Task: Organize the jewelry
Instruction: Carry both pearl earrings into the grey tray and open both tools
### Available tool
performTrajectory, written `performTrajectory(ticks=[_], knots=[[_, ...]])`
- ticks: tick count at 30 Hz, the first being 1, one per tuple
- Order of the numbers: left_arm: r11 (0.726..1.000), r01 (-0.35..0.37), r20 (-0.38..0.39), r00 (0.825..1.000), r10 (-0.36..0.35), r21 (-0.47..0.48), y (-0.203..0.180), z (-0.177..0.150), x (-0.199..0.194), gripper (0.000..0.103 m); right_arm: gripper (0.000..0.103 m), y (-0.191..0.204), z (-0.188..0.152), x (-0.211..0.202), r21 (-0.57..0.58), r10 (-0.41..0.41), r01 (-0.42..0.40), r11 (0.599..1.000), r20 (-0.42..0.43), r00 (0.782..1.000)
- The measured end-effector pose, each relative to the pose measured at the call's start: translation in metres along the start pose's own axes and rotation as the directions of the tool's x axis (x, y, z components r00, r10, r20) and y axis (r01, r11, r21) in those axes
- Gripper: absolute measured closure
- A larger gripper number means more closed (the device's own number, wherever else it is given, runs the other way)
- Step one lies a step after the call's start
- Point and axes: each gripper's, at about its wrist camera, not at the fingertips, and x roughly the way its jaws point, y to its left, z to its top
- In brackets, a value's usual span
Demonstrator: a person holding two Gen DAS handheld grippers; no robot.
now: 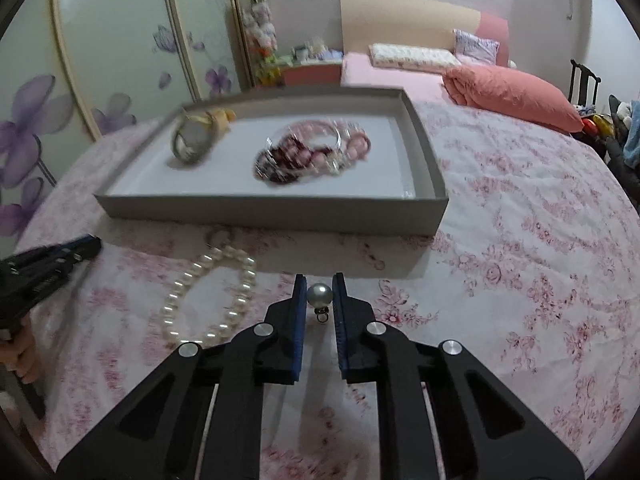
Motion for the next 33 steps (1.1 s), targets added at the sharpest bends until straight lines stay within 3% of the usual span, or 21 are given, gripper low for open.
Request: performTrajectory(ticks=[6,12,15,19,24,28,33], knots=[[0.999,0.028,0.012,1.000,-0.028,-0.028,0.002,-0.008,-0.013,0.089,0.089,0.011,0.008,-0.040,-0.010,0.058,-0.058,0.998,0.159,0.986],[0.999,0.035,0.145,0.989,-0.034,-0.010,-0.009,-0.001,-0.050,0.089,0.089,0.033,0.014,-0.071,-0.064,0.088,-0.071,0.995,0.328,0.941],[1.000,0.013,0.248,0.969,-0.014,0.007,-0.017,0.001,-0.071,0.089,0.089,0.043,0.015,-0.085,-0.086,0.095,-0.065,0.994,0.408,0.908],[0.999,-0.020,0.369,0.929,0.008,0.030,-0.027,0.002,-0.095,0.089,0.089,0.053,0.016,-0.100,-0.106,0.092,-0.045,0.993,0.501,0.861],[0.995,-0.075,0.489,0.872,0.033,0.067,-0.043,0.000,-0.116,0.089,0.089,0.062,0.016,-0.107,-0.121,0.074,-0.006,0.993,0.568,0.819],[0.993,-0.081,0.531,0.847,0.026,0.081,-0.052,-0.001,-0.124,0.089,0.089,0.065,0.014,-0.107,-0.112,0.055,0.016,0.994,0.603,0.796],[0.992,-0.086,0.556,0.831,0.019,0.095,-0.060,-0.003,-0.126,0.089,0.089,0.064,0.011,-0.105,-0.090,0.029,0.035,0.995,0.626,0.780]])
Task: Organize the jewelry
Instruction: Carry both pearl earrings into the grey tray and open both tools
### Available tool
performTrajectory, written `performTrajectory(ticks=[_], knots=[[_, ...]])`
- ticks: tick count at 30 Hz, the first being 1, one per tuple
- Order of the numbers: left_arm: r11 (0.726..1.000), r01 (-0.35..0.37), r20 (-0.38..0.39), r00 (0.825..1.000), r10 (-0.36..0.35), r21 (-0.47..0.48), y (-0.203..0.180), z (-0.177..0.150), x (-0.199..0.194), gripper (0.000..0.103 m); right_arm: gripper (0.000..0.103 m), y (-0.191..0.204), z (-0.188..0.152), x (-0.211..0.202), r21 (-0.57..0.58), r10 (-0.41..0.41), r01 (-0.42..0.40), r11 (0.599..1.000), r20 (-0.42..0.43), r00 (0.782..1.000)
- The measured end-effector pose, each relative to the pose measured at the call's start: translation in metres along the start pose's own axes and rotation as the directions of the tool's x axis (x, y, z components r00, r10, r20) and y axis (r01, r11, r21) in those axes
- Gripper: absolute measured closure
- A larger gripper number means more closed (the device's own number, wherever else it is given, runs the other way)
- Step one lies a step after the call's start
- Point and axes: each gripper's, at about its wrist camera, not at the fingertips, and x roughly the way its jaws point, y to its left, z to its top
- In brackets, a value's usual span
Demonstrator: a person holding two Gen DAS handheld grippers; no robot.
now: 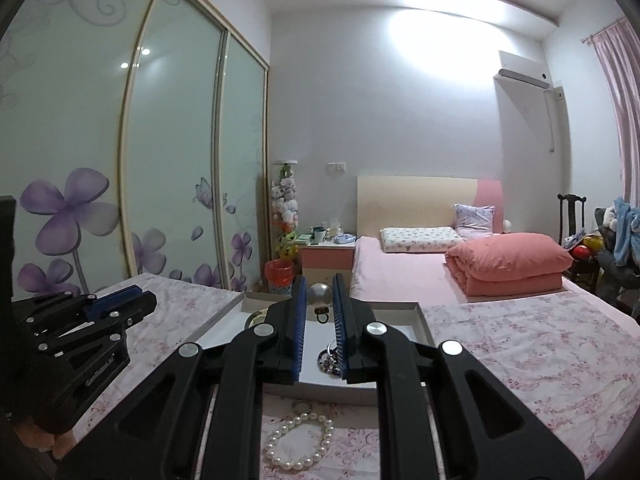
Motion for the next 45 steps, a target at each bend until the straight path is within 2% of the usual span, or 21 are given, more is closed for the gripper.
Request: performTrajectory(ticks=[30,45], knots=[[1.000,0.006,-0.021,1.000,-0.007,-0.008,-0.003,-0.007,0.018,0.089,0.089,-0.006,-0.003,0.010,0.031,-0.024,0.024,0.999,0.000,1.000],[1.000,-0.028,-0.023,0.999,0.028,-0.001,-0.004,-0.004,0.031,0.089,0.089,-0.011,0.002,0.020,0.030,-0.056,0.055,0.998,0.012,0.998]])
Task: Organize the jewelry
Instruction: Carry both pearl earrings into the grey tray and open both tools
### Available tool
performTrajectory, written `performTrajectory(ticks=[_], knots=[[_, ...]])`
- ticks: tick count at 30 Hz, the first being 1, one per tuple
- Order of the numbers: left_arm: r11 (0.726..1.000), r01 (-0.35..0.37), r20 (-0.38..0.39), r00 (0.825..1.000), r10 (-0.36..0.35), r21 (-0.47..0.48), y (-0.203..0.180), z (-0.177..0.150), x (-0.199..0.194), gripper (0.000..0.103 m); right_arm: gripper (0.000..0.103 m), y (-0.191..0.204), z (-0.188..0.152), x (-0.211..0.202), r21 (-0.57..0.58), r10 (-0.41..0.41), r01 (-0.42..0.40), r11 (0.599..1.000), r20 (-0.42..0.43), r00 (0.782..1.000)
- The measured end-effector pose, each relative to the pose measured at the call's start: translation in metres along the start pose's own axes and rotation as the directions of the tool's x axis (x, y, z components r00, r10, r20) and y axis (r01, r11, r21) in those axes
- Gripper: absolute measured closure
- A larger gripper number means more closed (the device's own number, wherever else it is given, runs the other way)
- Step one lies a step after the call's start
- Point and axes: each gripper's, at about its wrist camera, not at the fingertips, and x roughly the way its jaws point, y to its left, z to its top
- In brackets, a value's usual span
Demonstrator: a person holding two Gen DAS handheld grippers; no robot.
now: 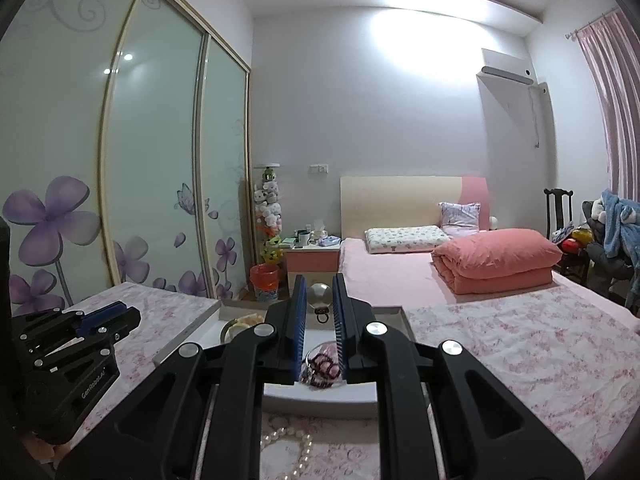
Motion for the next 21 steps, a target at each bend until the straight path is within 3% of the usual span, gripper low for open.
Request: performTrajectory(ticks=[6,11,15,21], knots=[[1.000,0.005,0.015,1.000,-0.005,-0.025,0.001,0.022,0.025,0.089,0.089,-0.004,0.016,0.029,0.020,0.003,-0.003,1.000,0.010,1.000],[0.997,0.024,-0.047,0.999,-0.028,-0.077,0.001,0.034,0.067,0.089,0.089,-0.009,0.016,0.066,0.047,0.008,-0.006,0.999,-0.037,0.999],[0.992,0.060,-0.142,0.987,-0.076,-0.115,-0.002,0.030,0.104,0.089,0.089,-0.012,0.001,0.106,0.080,0.036,-0.023,0.997,-0.166,0.986],[0.984,0.092,-0.244,0.961,-0.127,-0.152,-0.007,0.019,0.140,0.089,0.089,-0.023,-0.027,0.148,0.181,0.093,-0.031,0.983,-0.346,0.933]])
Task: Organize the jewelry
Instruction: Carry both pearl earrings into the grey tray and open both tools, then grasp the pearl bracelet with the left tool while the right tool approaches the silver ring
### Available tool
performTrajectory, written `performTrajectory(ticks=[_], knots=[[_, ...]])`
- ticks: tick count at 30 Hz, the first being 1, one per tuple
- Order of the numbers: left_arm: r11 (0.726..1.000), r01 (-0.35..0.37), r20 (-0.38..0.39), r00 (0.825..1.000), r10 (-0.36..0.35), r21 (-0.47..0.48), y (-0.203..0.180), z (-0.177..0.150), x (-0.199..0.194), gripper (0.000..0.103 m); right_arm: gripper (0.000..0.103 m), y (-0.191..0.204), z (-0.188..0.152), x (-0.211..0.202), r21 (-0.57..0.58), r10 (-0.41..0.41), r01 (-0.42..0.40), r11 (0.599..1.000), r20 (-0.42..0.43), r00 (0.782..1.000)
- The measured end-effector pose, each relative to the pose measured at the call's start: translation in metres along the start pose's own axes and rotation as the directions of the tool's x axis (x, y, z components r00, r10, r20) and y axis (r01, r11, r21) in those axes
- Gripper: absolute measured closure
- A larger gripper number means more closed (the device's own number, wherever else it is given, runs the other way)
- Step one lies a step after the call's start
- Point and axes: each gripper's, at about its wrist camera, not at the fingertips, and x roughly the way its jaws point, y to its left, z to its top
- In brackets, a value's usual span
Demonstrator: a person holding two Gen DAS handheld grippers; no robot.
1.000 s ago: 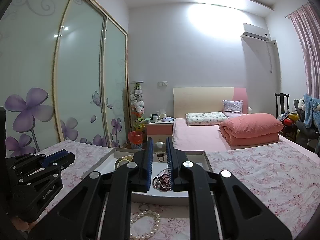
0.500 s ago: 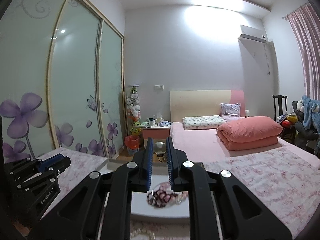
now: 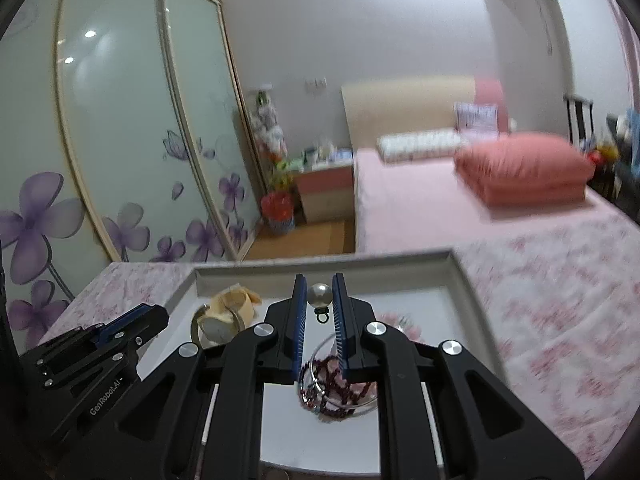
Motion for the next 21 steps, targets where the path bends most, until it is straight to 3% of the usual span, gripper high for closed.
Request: performTrajectory(ticks=[6,8,9,11,21], knots=[[1.000,0.018,-0.047,0.999,-0.018,0.006,0.000,-0.001,0.018,0.089,0.089,-0.003,-0.005,0.019,0.040,0.008,-0.005,0.999,-0.089,0.996],[0.999,0.031,-0.069,0.997,-0.032,-0.009,0.002,-0.001,0.024,0.085,0.084,-0.006,-0.004,0.023,0.067,0.029,-0.022,0.997,-0.108,0.994],[0.999,0.037,-0.075,0.996,-0.038,-0.018,0.004,-0.002,0.025,0.079,0.080,-0.007,-0.003,0.024,0.077,0.037,-0.029,0.997,-0.112,0.993],[0.998,0.045,-0.077,0.996,-0.048,-0.036,0.008,-0.002,0.024,0.074,0.072,-0.010,-0.002,0.021,0.090,0.043,-0.034,0.995,-0.104,0.994],[0.994,0.058,-0.052,0.997,-0.063,-0.090,0.027,0.005,-0.005,0.071,0.072,-0.025,0.006,-0.012,0.118,0.031,-0.025,0.993,-0.046,0.998]])
